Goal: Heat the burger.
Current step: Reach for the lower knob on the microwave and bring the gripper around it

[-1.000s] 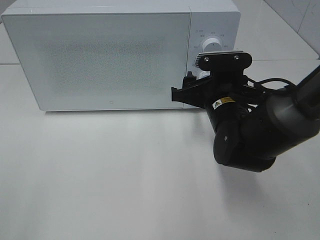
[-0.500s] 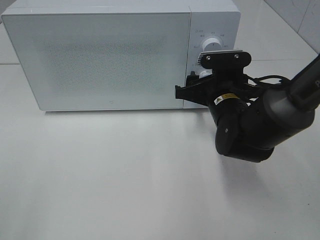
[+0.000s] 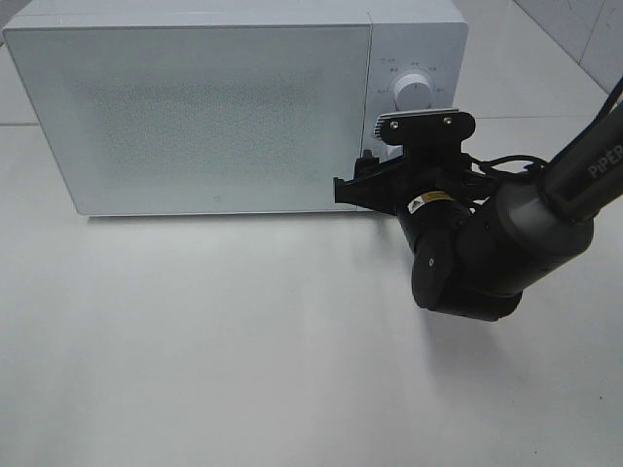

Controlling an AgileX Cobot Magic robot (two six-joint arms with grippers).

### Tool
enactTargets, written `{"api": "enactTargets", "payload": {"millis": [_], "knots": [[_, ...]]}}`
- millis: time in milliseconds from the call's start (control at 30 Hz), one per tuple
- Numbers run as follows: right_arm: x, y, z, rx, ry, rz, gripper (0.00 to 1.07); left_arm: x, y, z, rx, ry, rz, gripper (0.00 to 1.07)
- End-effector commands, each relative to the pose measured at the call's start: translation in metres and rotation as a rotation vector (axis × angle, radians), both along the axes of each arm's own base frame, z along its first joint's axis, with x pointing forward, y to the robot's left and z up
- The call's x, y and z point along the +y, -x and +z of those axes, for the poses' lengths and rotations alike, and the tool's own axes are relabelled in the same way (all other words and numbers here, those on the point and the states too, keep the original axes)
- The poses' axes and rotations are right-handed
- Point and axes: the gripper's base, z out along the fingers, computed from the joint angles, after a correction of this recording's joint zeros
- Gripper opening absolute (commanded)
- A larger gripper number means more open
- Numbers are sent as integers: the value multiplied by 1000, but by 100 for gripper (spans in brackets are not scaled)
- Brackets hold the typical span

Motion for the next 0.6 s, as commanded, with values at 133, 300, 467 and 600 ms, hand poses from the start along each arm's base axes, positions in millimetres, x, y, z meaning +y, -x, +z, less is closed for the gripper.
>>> {"api": "enactTargets", "payload": {"millis": [133,300,467,600], "knots": [[3,-4,14,-66,-13,6,67,0,2,-1,-16,-1,2,100],[3,-4,14,-69,-10,6,67,0,2,-1,-16,-1,2,100],[3,-4,14,-69,-9,6,63,0,2,-1,-16,-1,2,100],[2,-4,15,-80,-9,4,45,0,2,-1,-16,-1,2,100]]}}
